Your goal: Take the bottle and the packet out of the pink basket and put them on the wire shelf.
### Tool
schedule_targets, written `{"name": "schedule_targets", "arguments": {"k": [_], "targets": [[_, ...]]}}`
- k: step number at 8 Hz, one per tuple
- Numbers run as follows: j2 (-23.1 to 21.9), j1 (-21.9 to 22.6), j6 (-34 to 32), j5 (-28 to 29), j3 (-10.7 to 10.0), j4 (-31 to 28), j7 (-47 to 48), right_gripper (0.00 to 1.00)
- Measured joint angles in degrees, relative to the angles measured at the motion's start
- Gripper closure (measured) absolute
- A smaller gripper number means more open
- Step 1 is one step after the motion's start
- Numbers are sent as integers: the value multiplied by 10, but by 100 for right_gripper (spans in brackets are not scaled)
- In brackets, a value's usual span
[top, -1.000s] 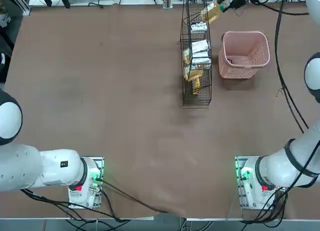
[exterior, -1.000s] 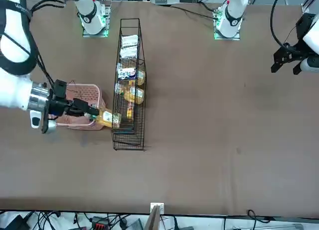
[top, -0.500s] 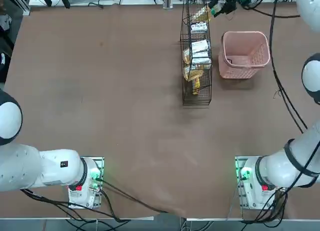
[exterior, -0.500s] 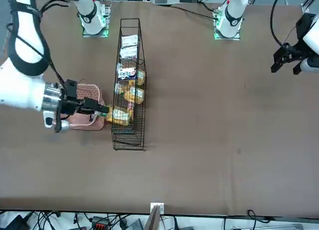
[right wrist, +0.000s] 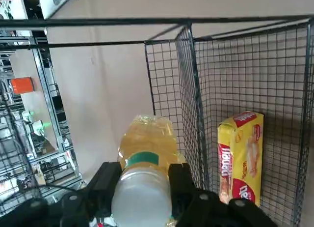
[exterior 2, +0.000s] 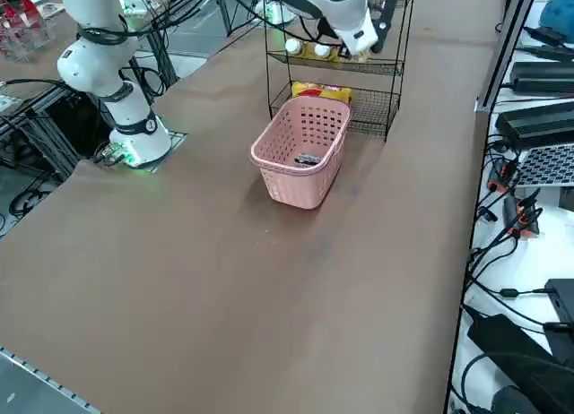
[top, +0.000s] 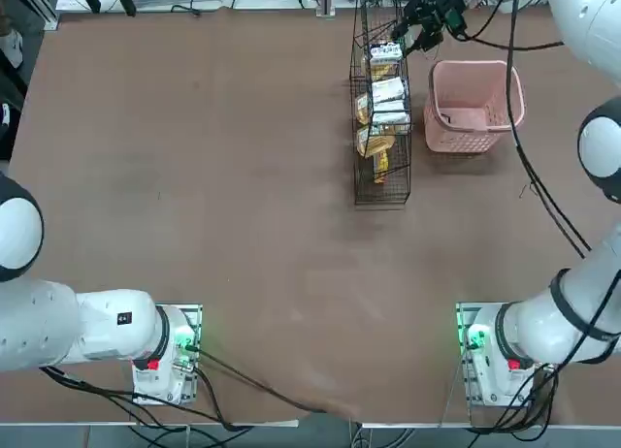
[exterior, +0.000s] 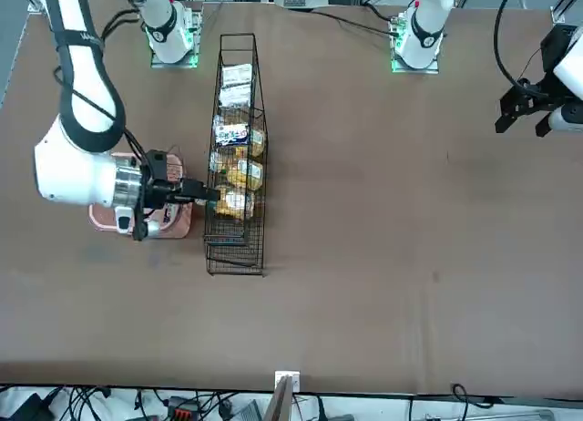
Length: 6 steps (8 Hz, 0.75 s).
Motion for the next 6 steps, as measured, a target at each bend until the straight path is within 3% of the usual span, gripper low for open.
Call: {"name": "schedule_targets", "arguments": {"k": [6], "targets": [[2,7,29,-24,10,-5,-72,45]]}}
